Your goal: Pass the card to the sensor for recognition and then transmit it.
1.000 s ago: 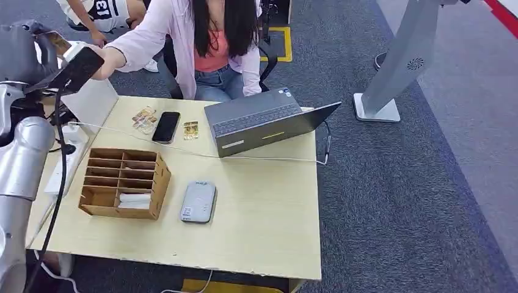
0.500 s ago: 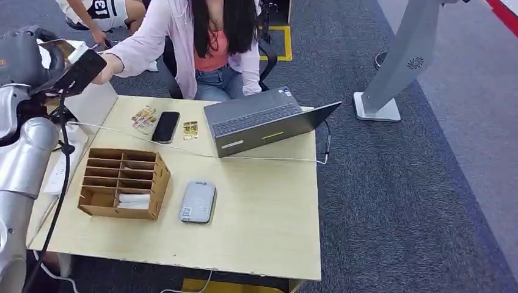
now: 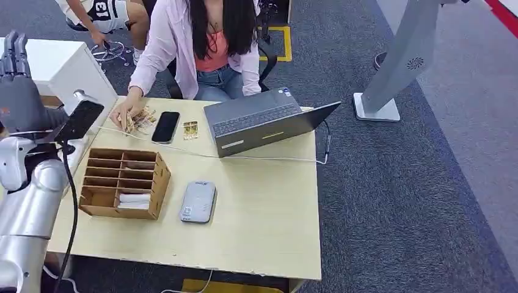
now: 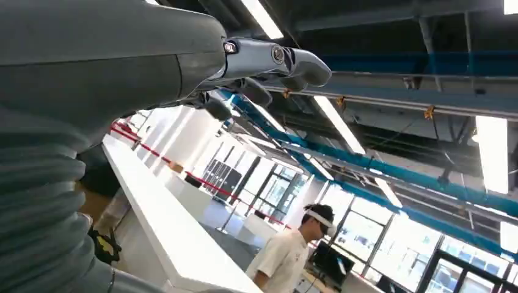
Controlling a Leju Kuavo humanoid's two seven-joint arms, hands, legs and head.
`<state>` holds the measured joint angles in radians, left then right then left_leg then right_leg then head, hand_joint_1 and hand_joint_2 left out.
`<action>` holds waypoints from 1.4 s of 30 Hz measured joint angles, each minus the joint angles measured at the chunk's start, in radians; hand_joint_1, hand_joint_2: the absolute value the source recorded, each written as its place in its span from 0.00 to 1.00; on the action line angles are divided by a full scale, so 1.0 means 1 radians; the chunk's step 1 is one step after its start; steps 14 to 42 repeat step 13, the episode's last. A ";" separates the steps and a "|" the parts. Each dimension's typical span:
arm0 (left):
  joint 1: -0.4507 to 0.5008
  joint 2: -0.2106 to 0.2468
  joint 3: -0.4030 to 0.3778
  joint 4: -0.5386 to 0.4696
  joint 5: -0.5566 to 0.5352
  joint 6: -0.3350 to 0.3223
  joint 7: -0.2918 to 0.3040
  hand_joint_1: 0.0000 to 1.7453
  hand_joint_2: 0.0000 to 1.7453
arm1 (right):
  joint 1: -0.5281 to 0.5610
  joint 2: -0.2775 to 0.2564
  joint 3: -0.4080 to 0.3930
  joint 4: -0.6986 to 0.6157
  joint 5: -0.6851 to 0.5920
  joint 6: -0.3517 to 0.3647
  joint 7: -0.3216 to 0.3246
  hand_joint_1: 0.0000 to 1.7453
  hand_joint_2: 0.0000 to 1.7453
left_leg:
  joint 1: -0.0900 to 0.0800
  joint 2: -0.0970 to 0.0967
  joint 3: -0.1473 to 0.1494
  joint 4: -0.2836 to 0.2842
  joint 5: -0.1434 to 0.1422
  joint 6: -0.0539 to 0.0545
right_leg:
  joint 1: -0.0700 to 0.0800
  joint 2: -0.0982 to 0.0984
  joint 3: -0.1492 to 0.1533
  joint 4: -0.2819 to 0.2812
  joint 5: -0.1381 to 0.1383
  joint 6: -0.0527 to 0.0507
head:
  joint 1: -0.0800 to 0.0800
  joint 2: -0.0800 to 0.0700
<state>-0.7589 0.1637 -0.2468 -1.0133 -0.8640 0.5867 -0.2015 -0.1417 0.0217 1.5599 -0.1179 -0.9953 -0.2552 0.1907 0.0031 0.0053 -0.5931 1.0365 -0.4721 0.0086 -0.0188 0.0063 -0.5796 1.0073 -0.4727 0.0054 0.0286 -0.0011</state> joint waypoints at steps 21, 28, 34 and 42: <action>0.836 -0.131 0.250 -0.703 0.849 -0.196 -0.448 0.00 1.00 | 0.017 0.003 -0.023 0.000 -0.121 -0.039 -0.015 0.00 0.00 | -0.003 0.013 0.009 -0.004 -0.011 0.001 | -0.004 0.013 0.004 -0.002 -0.008 0.002 | 0.000 0.000; 0.836 -0.131 0.250 -0.703 0.849 -0.196 -0.448 0.00 1.00 | 0.017 0.003 -0.023 0.000 -0.121 -0.039 -0.015 0.00 0.00 | -0.003 0.013 0.009 -0.004 -0.011 0.001 | -0.004 0.013 0.004 -0.002 -0.008 0.002 | 0.000 0.000; 0.836 -0.131 0.250 -0.703 0.849 -0.196 -0.448 0.00 1.00 | 0.017 0.003 -0.023 0.000 -0.121 -0.039 -0.015 0.00 0.00 | -0.003 0.013 0.009 -0.004 -0.011 0.001 | -0.004 0.013 0.004 -0.002 -0.008 0.002 | 0.000 0.000; 0.836 -0.131 0.250 -0.703 0.849 -0.196 -0.448 0.00 1.00 | 0.017 0.003 -0.023 0.000 -0.121 -0.039 -0.015 0.00 0.00 | -0.003 0.013 0.009 -0.004 -0.011 0.001 | -0.004 0.013 0.004 -0.002 -0.008 0.002 | 0.000 0.000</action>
